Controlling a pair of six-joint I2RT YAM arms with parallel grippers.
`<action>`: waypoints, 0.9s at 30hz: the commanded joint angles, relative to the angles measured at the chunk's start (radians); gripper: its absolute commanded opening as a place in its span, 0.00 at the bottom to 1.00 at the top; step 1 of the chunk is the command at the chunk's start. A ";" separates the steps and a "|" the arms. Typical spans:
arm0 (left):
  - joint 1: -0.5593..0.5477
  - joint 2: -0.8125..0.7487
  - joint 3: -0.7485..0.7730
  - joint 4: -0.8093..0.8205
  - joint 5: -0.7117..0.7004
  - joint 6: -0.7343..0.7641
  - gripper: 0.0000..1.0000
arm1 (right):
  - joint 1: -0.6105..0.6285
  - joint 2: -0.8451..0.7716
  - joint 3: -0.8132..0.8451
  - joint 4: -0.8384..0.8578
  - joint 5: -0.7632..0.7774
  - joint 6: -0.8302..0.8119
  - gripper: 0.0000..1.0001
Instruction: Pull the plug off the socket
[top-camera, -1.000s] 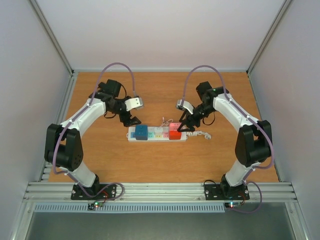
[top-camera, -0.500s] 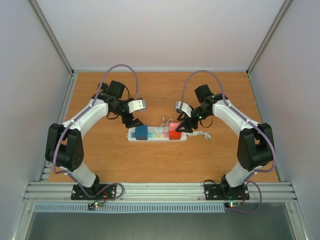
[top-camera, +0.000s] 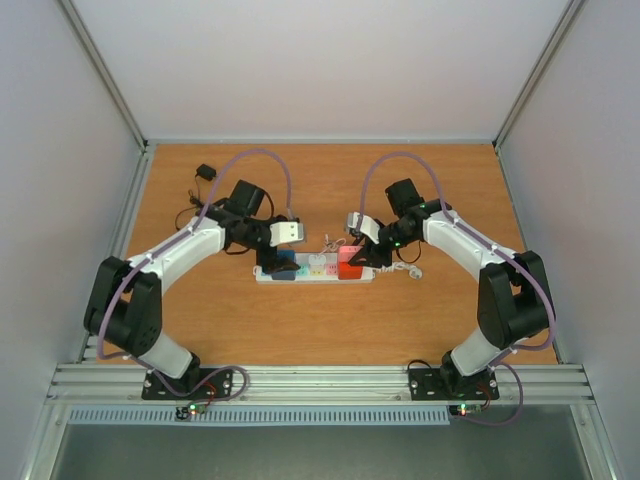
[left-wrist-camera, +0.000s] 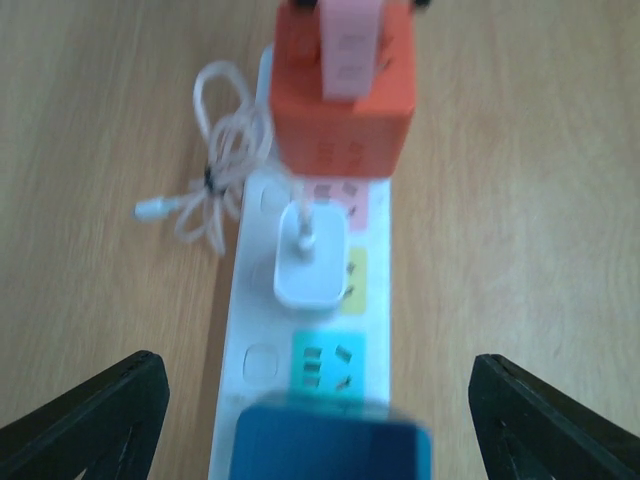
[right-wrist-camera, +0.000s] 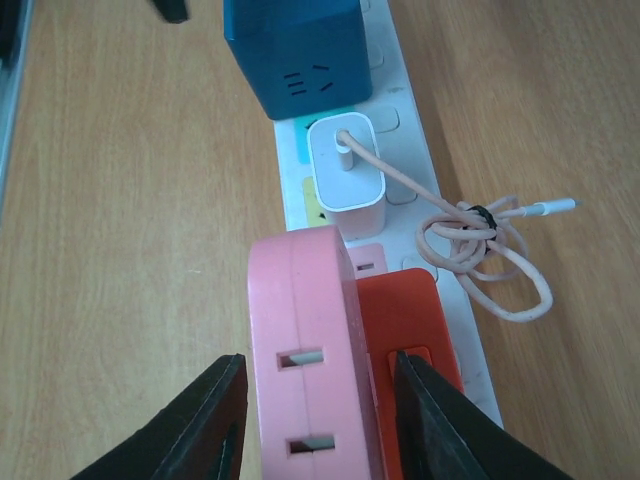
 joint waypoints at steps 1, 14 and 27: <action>-0.061 -0.085 -0.085 0.272 0.114 -0.097 0.84 | 0.005 -0.025 -0.016 0.043 -0.010 -0.018 0.40; -0.201 0.001 -0.160 0.733 0.126 -0.395 0.76 | 0.005 -0.052 -0.050 0.067 -0.026 -0.014 0.31; -0.230 0.085 -0.107 0.780 0.115 -0.422 0.49 | -0.025 -0.047 -0.070 0.111 -0.066 0.040 0.47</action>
